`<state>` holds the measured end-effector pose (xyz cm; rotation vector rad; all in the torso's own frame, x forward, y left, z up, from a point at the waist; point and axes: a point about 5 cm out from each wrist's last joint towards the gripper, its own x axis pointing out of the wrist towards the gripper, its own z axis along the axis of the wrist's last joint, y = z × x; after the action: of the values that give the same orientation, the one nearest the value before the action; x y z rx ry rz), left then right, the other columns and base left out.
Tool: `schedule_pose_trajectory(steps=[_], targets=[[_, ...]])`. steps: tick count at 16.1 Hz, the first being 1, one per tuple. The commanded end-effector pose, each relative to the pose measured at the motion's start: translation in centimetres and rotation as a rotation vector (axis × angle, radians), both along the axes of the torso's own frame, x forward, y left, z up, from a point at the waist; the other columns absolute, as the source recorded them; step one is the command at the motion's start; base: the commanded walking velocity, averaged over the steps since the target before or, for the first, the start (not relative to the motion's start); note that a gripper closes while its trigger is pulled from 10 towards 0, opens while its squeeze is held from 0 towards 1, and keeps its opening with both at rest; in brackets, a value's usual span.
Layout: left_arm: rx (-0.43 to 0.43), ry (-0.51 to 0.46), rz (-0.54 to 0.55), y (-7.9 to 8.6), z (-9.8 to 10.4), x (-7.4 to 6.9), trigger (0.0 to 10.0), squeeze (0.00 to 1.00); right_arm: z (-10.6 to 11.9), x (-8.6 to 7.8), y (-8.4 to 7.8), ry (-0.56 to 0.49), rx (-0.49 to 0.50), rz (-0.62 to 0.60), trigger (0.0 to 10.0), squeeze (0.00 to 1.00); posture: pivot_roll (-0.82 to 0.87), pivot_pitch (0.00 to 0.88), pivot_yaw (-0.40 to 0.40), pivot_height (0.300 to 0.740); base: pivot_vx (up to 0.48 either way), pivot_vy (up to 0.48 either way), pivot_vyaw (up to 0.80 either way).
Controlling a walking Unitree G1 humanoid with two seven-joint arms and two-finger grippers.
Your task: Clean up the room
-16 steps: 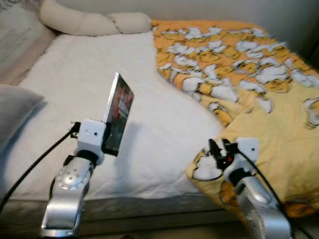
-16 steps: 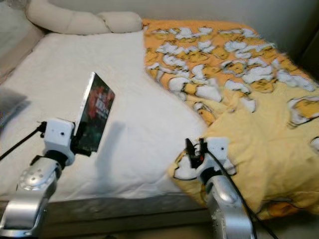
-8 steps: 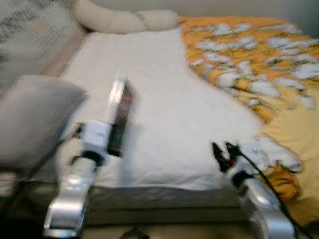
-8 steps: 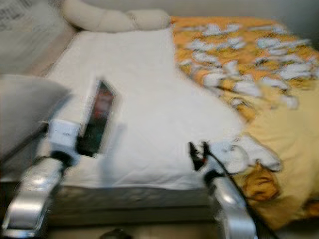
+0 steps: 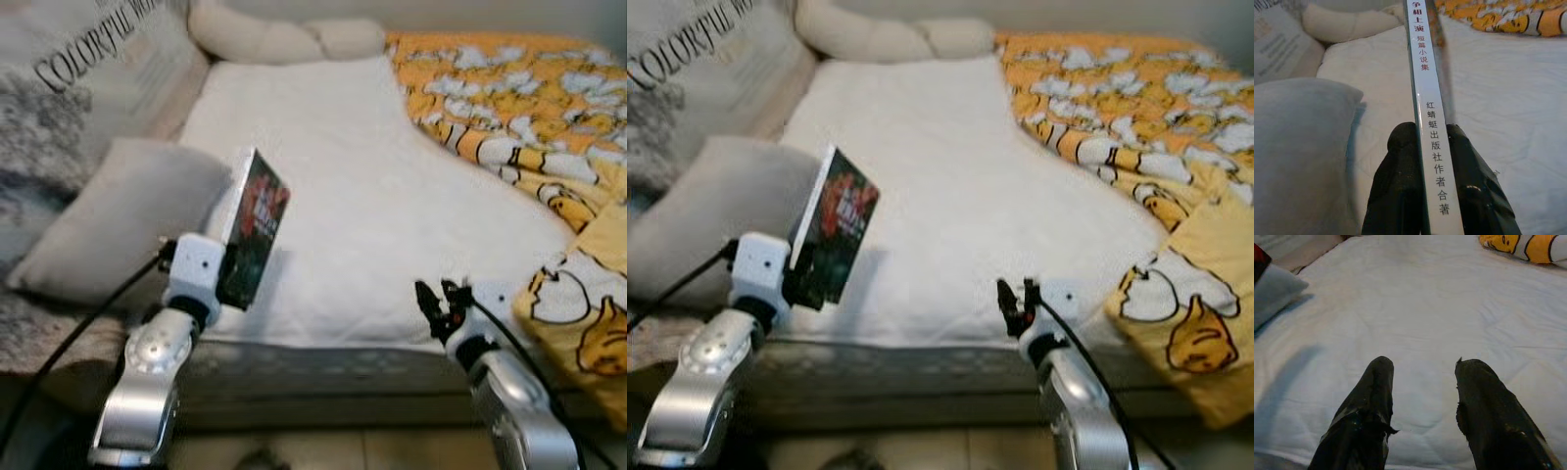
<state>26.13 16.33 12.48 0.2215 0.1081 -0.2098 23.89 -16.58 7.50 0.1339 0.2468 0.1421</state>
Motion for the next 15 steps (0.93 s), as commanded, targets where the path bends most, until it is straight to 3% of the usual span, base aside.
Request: schedule_pose_trajectory(steps=[1,4,15], targets=[[0.0,-0.054,0.006,0.42,1.08,0.0,10.0,0.0,0.2,0.17,0.51,-0.003,0.019,0.012,10.0,0.0,0.07,0.0,0.022,0.74,0.0,0.0,0.0],[-0.009,-0.028,-0.026,0.07,0.9,-0.11,10.0,0.0,0.18,0.19,0.49,-0.001,0.024,0.011,10.0,0.0,0.07,0.0,0.021,0.74,0.0,0.0,0.0],[-0.029,-0.01,0.007,0.45,0.79,-0.17,10.0,0.0,0.12,0.21,0.62,0.011,0.001,0.049,10.0,0.0,0.07,0.0,0.008,0.74,0.305,0.0,0.04]])
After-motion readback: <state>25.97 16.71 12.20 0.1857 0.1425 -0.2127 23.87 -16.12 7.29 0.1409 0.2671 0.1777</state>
